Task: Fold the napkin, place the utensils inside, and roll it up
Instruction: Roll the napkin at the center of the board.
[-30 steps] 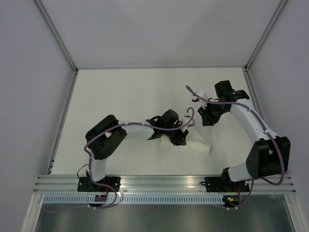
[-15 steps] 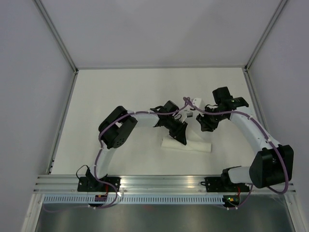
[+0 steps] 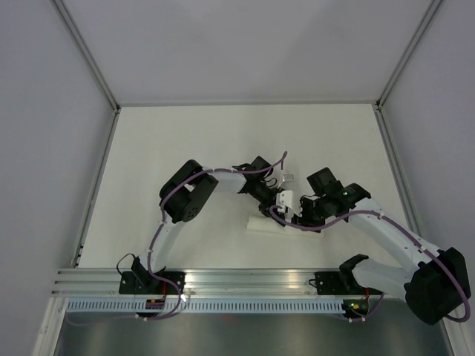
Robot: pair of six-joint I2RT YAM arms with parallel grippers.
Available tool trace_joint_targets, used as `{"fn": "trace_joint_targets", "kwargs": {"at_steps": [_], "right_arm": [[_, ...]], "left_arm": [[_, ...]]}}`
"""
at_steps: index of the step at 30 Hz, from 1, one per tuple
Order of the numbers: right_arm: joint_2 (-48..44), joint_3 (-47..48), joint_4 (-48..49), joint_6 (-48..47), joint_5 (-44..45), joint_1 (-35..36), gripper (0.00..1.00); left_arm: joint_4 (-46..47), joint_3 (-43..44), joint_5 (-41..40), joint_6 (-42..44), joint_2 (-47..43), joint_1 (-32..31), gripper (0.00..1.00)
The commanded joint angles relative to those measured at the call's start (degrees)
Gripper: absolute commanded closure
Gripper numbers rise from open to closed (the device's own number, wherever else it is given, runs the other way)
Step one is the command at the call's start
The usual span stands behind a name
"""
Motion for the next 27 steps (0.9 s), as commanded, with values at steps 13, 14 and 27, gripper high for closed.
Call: {"fn": "trace_joint_targets", "kwargs": {"at_steps": [13,14,27], "right_arm": [[-3.83,-10.32,20.77,9.72,11.6,15.64,0.5],[-3.56,-10.67,20.94,9.72,12.21,16.25,0.5],[3.82,-11.55,22.88,11.56,16.52,21.27,0.48]], "left_arm": [[-2.27,0.77,1.7,-3.53,3.14,0.8,0.66],[-2.18,0.77,1.79,-3.53,3.32,0.8,0.66],[-2.09,1.21,3.72,-3.7,4.37,0.8,0.66]]}}
